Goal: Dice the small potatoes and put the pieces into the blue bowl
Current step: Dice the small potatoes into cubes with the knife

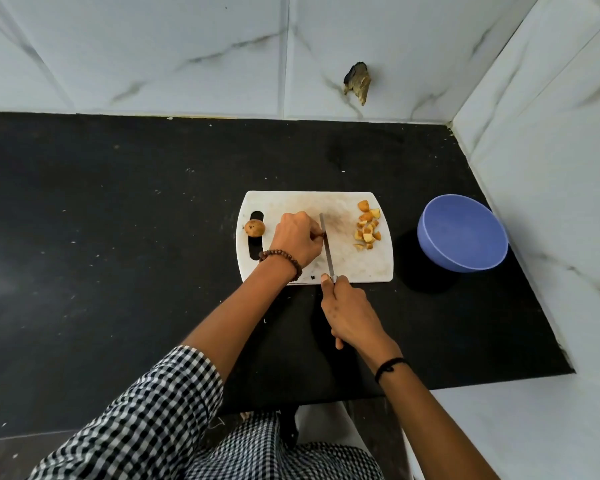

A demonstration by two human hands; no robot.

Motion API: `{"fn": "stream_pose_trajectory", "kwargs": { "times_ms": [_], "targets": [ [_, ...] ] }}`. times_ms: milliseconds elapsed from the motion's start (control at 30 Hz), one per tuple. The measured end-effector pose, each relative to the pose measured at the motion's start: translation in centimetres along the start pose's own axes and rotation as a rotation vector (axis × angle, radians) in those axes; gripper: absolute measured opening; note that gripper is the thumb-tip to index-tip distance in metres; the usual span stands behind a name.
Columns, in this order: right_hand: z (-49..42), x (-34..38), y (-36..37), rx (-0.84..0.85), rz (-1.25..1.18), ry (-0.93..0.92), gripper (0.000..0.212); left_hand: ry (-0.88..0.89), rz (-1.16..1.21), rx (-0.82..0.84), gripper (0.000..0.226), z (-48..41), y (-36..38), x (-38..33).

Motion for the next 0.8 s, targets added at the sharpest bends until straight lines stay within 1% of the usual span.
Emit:
{"fn": "stream_pose_trajectory", "kwargs": {
  "times_ms": [167, 300, 500, 667, 800],
  "targets": [
    [0.8, -0.7, 0.3, 0.05, -0.097, 0.04, 0.048, -0.005, 0.002, -0.012, 0.016, 0.0, -0.1, 0.2],
    [1.8, -1.4, 0.4, 0.068, -0.038, 0.034, 0.045, -0.075, 0.043, -0.007, 0.011, -0.4, -0.2, 0.8],
    [2.8, -2.3, -1.4, -0.003, 0.05, -0.005, 0.046, -0.094, 0.079, 0.046, 0.008, -0.5, -0.4, 0.9],
    [3.4, -2.9, -2.5, -0.097, -0.033, 0.033, 0.046, -0.095, 0.103, 0.056, 0.01, -0.2, -0.1, 1.3],
    [3.4, -2.4, -2.0, -0.095, -0.053, 0.0, 0.044, -0.065, 0.084, 0.043, 0.011, -0.1, 0.0, 1.5]
  ]
}}
Point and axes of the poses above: each hand's wrist, its own z-axis away from the middle knuckle, its own y-axis out of the palm, x = y × z, the point moved 8 cm from there along -z, towards the middle knuckle, and after that the axes turned 8 degrees about -x, right-handed, at the moved point
